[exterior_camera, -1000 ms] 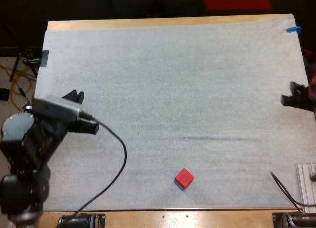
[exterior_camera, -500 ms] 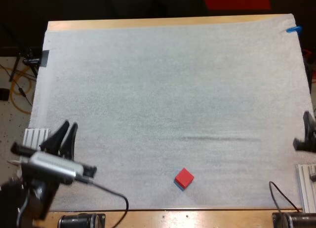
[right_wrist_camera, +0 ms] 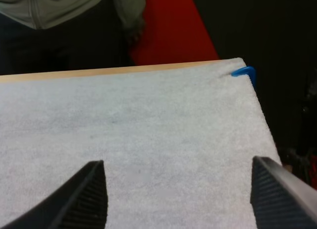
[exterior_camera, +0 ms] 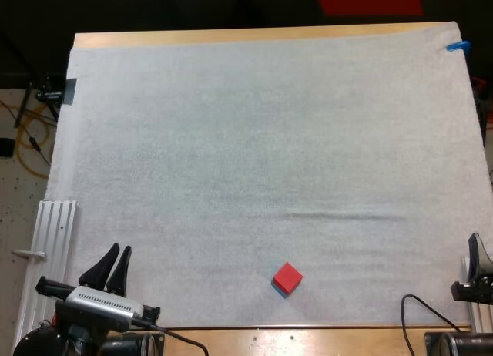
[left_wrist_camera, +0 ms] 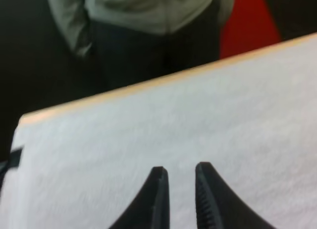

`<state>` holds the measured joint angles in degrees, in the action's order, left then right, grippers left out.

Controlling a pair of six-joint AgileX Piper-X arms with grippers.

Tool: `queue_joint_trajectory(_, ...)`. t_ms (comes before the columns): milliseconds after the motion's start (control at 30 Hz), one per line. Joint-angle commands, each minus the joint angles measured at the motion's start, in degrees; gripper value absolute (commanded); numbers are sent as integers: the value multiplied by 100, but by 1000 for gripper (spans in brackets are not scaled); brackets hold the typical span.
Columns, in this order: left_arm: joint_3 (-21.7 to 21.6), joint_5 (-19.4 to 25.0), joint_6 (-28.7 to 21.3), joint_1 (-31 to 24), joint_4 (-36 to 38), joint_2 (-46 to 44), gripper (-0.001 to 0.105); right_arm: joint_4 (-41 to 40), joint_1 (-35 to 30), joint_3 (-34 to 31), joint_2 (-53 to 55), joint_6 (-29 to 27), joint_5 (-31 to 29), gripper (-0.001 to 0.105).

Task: Stack red cube on blue cube

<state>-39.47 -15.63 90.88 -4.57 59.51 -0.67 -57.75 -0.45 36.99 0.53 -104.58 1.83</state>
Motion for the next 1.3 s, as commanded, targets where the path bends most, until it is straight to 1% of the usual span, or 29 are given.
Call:
queue_joint_trajectory(0,-33,93,55,-1,242,-799,12,-141,1,8,223,-21,-8,61)
queue_joint_trajectory(133,82,217,86,-1,285,-810,12,16,1,-110,245,-63,144,61)
queue_joint_trajectory(233,271,343,322,-1,234,-810,12,12,1,-186,243,-63,208,61)
queue_joint_trajectory(300,479,347,412,-1,184,-810,12,-11,1,-242,243,-63,238,61)
queue_joint_trajectory(333,513,347,412,-1,184,-810,12,-26,1,-247,243,-63,237,61)
queue_joint_trajectory(467,879,347,412,-1,141,-798,12,-150,1,-295,231,-63,237,61)
queue_joint_trajectory(567,972,320,428,-1,-75,-789,12,-153,1,-422,231,-63,237,61)
queue_joint_trajectory(700,988,320,428,-1,-114,-789,12,-141,1,-677,231,-63,237,61)
queue_joint_trajectory(1267,988,320,428,-1,-114,-789,12,-130,1,-677,231,-63,237,61)
